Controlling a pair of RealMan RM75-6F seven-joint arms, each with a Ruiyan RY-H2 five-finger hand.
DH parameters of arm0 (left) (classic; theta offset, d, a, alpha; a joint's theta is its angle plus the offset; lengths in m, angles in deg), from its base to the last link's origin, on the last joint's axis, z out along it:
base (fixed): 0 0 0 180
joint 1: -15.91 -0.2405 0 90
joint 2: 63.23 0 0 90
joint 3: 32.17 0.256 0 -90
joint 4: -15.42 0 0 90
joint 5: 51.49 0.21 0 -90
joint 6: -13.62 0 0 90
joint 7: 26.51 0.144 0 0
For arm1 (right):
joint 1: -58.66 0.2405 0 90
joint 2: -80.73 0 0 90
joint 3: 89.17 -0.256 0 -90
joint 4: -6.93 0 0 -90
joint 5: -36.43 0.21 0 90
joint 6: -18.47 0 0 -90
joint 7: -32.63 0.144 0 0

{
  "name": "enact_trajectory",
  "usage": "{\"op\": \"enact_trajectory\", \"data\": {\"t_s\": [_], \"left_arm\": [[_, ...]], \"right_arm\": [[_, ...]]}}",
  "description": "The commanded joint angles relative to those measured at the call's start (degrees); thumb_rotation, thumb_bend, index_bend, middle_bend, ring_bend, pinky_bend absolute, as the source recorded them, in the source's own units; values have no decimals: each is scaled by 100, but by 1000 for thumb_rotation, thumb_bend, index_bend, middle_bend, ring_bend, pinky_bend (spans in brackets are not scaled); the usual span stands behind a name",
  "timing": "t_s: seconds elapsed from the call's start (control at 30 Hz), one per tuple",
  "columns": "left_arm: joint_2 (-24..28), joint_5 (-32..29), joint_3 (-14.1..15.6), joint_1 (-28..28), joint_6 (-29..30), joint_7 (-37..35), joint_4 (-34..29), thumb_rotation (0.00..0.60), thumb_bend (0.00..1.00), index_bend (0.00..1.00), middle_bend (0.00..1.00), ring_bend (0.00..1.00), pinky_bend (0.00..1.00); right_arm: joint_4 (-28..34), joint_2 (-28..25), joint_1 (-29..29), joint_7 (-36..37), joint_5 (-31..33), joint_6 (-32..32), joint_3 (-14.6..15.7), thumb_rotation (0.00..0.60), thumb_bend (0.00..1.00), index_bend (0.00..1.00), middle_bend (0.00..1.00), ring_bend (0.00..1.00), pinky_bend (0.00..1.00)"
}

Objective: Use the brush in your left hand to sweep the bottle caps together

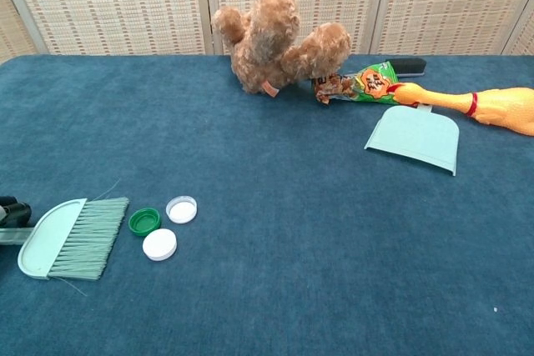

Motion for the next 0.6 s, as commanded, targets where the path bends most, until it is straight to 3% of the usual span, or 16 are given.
{"op": "enact_trajectory", "data": {"t_s": [0.03, 0.6], "left_arm": [[-29, -18, 5, 3, -6, 64, 44, 600, 394, 395, 423, 679, 775], [-290, 419, 122, -29, 624, -289, 650, 600, 383, 745, 781, 739, 829]], "right_arm": [[-1, -3, -6, 4, 3, -8, -3, 600, 196, 0, 0, 0, 0], [-6, 22, 15, -41, -6, 65, 16, 600, 197, 0, 0, 0, 0]]}}
